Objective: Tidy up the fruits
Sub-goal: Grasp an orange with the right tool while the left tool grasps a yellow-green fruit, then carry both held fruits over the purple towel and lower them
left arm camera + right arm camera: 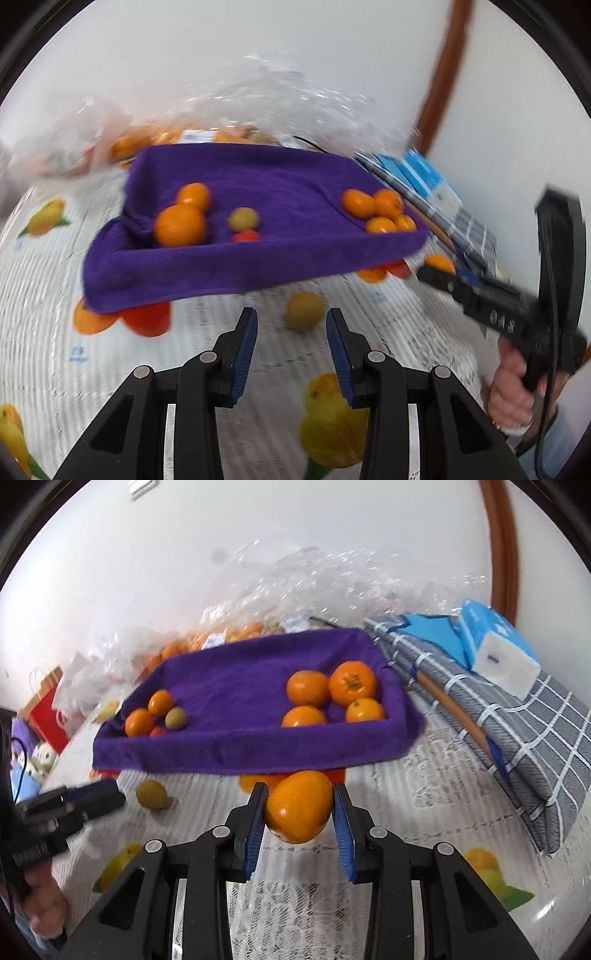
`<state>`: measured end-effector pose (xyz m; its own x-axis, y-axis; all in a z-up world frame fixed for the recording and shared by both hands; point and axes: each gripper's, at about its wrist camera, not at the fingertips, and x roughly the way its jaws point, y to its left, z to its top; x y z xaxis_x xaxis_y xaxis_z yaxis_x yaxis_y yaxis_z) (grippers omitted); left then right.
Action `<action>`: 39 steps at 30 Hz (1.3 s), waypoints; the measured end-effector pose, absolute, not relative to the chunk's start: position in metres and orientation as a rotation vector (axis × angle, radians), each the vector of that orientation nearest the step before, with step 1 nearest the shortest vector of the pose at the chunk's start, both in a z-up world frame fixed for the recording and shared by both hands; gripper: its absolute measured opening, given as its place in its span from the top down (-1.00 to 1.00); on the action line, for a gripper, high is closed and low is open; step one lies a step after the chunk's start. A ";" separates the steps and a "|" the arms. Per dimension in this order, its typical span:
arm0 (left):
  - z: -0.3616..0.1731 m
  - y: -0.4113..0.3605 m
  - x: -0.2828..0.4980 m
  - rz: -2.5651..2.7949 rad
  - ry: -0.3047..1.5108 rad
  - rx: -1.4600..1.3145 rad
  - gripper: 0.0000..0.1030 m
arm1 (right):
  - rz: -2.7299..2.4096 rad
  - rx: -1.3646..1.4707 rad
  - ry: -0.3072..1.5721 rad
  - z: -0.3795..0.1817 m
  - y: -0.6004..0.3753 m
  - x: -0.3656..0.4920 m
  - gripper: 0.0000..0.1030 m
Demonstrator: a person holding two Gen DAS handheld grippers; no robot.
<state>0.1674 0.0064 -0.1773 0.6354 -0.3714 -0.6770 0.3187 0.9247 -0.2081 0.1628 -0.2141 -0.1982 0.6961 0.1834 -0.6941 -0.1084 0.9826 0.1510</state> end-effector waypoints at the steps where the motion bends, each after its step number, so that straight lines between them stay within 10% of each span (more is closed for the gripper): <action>1: -0.177 0.001 0.168 -0.402 0.792 -0.053 0.29 | 0.159 0.094 0.785 -0.199 -0.212 0.163 0.32; 39: -0.152 0.031 0.173 -0.315 0.644 -0.251 0.48 | 0.170 0.140 0.732 -0.196 -0.218 0.154 0.32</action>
